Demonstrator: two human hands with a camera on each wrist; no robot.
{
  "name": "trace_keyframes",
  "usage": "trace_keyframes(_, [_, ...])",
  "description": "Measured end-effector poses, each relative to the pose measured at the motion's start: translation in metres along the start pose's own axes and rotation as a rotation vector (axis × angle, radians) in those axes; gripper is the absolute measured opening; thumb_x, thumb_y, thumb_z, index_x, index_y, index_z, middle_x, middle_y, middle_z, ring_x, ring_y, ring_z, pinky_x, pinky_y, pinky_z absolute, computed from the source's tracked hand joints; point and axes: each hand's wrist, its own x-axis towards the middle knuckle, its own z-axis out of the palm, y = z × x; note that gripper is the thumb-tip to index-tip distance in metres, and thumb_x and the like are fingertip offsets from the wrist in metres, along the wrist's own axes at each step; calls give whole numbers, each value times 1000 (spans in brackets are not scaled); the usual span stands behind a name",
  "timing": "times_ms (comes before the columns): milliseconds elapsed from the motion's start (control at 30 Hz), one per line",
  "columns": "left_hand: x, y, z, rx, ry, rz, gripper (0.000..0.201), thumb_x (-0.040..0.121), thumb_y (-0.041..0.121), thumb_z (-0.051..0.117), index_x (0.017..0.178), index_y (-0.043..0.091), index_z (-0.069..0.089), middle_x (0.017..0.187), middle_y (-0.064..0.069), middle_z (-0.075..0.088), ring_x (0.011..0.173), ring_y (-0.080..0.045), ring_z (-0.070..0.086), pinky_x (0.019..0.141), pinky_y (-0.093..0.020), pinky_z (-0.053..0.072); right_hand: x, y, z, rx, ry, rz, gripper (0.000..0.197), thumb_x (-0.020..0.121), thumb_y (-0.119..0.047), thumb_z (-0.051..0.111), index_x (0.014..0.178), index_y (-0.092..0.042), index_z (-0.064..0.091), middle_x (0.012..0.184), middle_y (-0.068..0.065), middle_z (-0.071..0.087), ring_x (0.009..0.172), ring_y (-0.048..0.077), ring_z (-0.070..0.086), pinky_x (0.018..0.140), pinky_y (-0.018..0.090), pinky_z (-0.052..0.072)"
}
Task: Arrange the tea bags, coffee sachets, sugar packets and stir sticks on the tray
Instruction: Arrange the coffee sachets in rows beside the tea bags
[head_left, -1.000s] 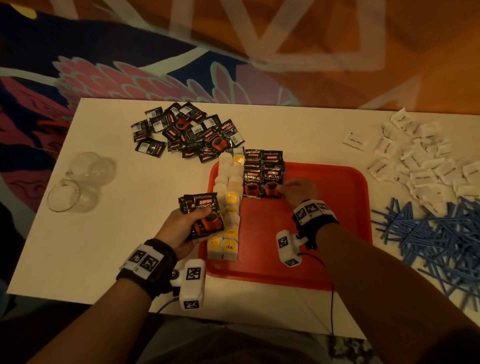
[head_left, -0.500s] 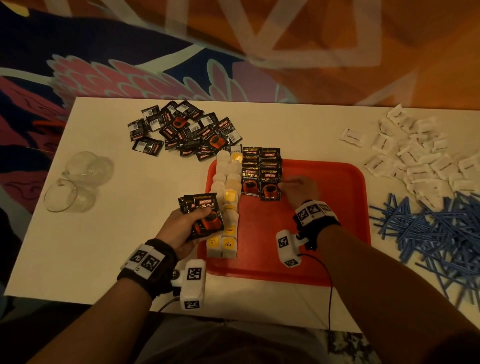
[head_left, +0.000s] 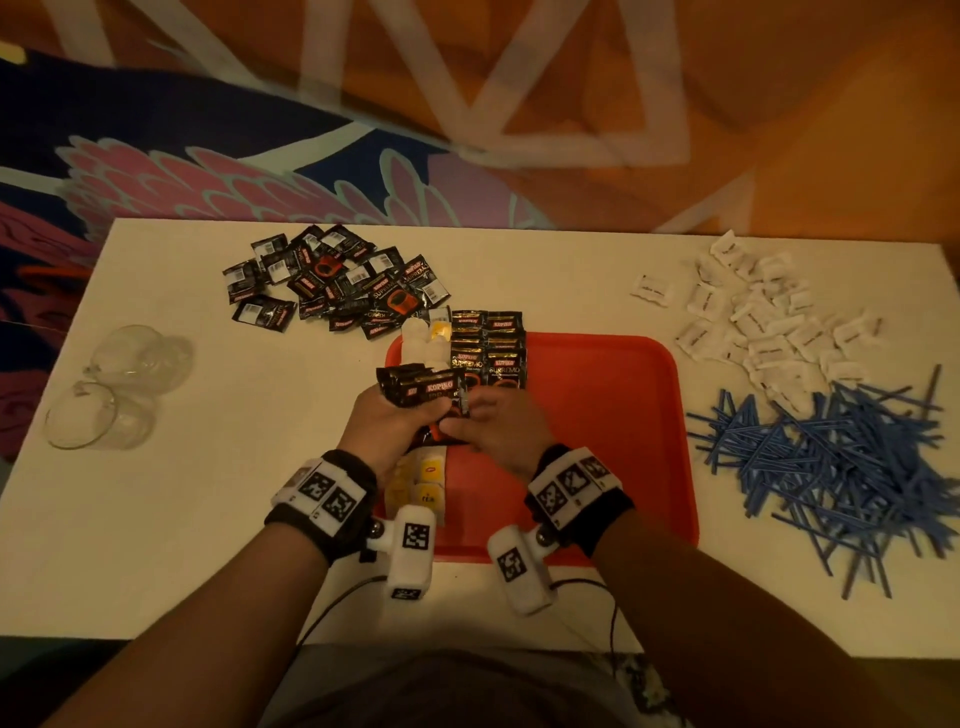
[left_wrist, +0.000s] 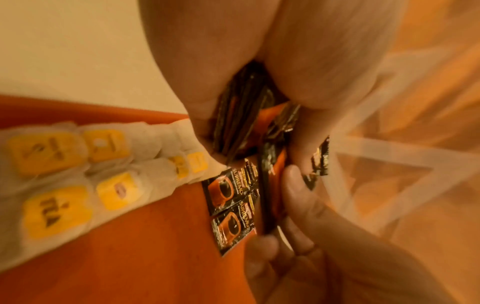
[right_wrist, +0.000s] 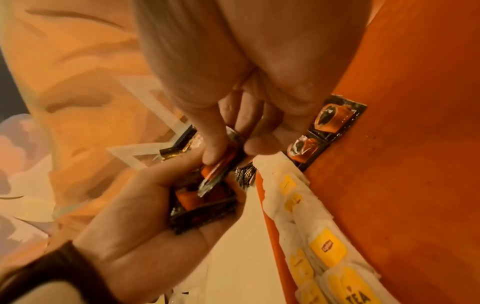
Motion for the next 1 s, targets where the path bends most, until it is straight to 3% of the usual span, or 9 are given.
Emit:
trace_keyframes(100, [1,11,2,-65,27,21,21,77,17,81,95,27,77,105,-6,76,106,-26,70,99,-51,52,-4,2,-1,-139,56,-70,26,76,-20,81,100,-11,73,100,-1,73,90,6,65,81,22,52])
trace_keyframes(167, [3,16,2,-126,18,-5,20,79,11,77,94,25,78,105,-10,76,106,-31,70,97,-51,52,-10,1,-2,-158,67,-127,18,78,-13,79,96,-10,75,93,-4,72,75,-9,61,69,6,45])
trace_keyframes(233, [4,17,2,-141,-5,-41,20,83,4,73,97,19,76,103,-13,75,104,-35,70,91,-50,54,-13,1,-4,-155,66,-178,16,79,-8,78,95,-9,75,87,-4,71,66,-16,58,63,2,44])
trace_keyframes(467, [1,16,3,-164,-56,-147,14,91,2,63,102,9,70,87,-12,74,82,-29,71,64,-37,55,-19,0,-1,-176,46,-260,29,75,-6,81,103,-7,74,98,-1,71,78,-8,60,75,7,49])
trace_keyframes(633, [6,11,-2,-148,32,-189,15,93,12,66,108,12,70,101,-15,74,99,-34,69,87,-51,55,-18,7,-1,-307,55,-249,16,80,-12,77,97,-11,76,80,-11,63,68,-12,52,66,2,39])
trace_keyframes(733, [12,5,-11,-140,132,-172,15,92,21,70,106,14,70,96,-8,75,95,-30,71,86,-48,57,-13,15,-2,-309,60,-192,13,83,-13,75,95,-16,77,75,-20,60,66,-6,51,63,6,40])
trace_keyframes(833, [16,-1,-26,-151,219,-207,16,90,26,73,103,17,71,98,-9,75,97,-30,70,88,-50,56,2,26,-5,-329,85,-47,18,89,-20,69,106,-20,75,90,-18,66,80,-8,56,76,12,42])
trace_keyframes(900, [17,-4,-36,-179,223,-231,24,87,27,75,108,18,71,102,-10,75,102,-33,69,92,-54,55,14,33,-9,-358,145,68,26,93,-24,65,117,-18,70,112,-11,65,103,4,57,90,20,42])
trace_keyframes(1000, [16,-10,-49,-241,185,-246,43,81,25,79,119,11,67,104,-16,73,95,-32,70,86,-51,56,31,38,-12,-311,249,177,28,91,-25,67,119,-17,66,120,-2,66,107,12,59,86,22,44])
